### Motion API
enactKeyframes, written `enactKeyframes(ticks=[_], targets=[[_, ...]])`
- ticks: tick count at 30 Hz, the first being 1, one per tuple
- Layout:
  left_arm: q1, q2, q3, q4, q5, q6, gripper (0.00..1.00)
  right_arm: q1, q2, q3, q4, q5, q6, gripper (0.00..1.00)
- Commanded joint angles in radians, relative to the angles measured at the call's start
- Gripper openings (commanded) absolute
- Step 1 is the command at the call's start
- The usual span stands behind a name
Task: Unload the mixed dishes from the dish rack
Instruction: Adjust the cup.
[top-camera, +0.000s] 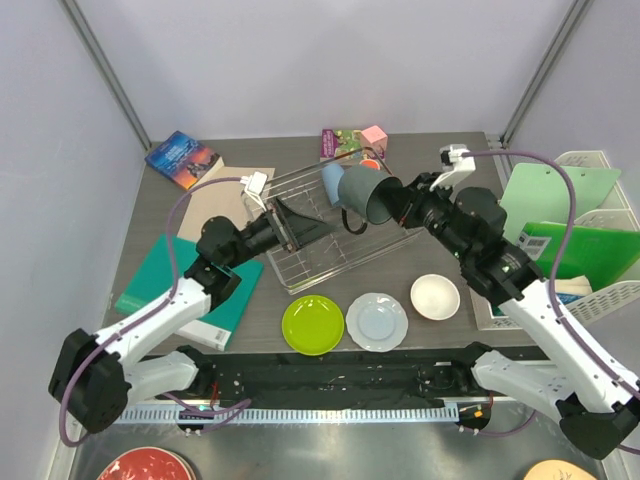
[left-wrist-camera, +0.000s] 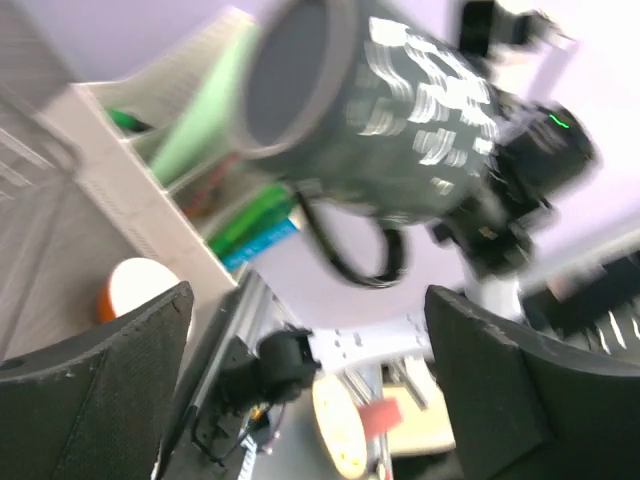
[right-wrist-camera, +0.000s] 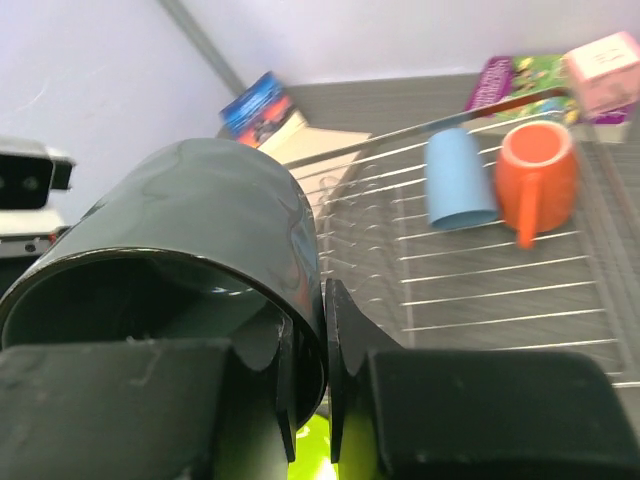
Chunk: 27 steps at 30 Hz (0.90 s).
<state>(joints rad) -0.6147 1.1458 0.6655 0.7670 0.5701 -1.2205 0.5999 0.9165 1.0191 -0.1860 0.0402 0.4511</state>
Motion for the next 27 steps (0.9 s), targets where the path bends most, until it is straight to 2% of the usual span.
enactKeyframes(ticks=[1, 5, 6, 7, 9, 10, 13, 14, 17, 19, 21, 23, 27], targets=[[0.036, -0.084, 0.042, -0.467, -0.3, 0.213, 1.0, -0.003, 0.031, 0.215, -0.176, 0.167, -0.086, 0.01], [0.041, -0.147, 0.052, -0.619, -0.494, 0.304, 1.0, -0.003, 0.203, 0.424, -0.461, 0.202, -0.14, 0.01], [0.029, -0.165, 0.109, -0.696, -0.556, 0.355, 1.0, -0.002, 0.232, 0.462, -0.565, 0.201, -0.147, 0.01], [0.001, -0.185, 0.137, -0.822, -0.702, 0.43, 1.0, 0.0, 0.26, 0.496, -0.59, 0.201, -0.152, 0.01], [-0.008, -0.19, 0.219, -0.934, -0.82, 0.476, 1.0, 0.0, 0.259, 0.487, -0.601, 0.23, -0.15, 0.01], [-0.01, -0.179, 0.242, -1.054, -0.945, 0.481, 1.0, 0.003, 0.257, 0.471, -0.599, 0.246, -0.149, 0.01], [-0.008, -0.141, 0.35, -1.213, -1.09, 0.44, 1.0, 0.005, 0.263, 0.446, -0.596, 0.271, -0.143, 0.01], [-0.007, -0.108, 0.374, -1.317, -1.13, 0.385, 1.0, 0.006, 0.269, 0.441, -0.593, 0.273, -0.141, 0.01], [0.0, -0.067, 0.421, -1.387, -1.029, 0.394, 1.0, 0.018, 0.288, 0.432, -0.583, 0.273, -0.129, 0.01], [0.001, -0.078, 0.373, -1.306, -0.948, 0.43, 1.0, 0.043, 0.289, 0.415, -0.566, 0.296, -0.106, 0.01], [0.0, -0.096, 0.352, -1.256, -0.931, 0.411, 1.0, 0.064, 0.274, 0.391, -0.517, 0.338, -0.075, 0.01], [0.0, -0.097, 0.351, -1.244, -0.909, 0.426, 0.94, 0.093, 0.271, 0.355, -0.477, 0.375, -0.054, 0.01], [-0.002, -0.04, 0.433, -1.305, -0.868, 0.422, 1.0, 0.126, 0.395, 0.423, -0.569, 0.443, -0.045, 0.01]])
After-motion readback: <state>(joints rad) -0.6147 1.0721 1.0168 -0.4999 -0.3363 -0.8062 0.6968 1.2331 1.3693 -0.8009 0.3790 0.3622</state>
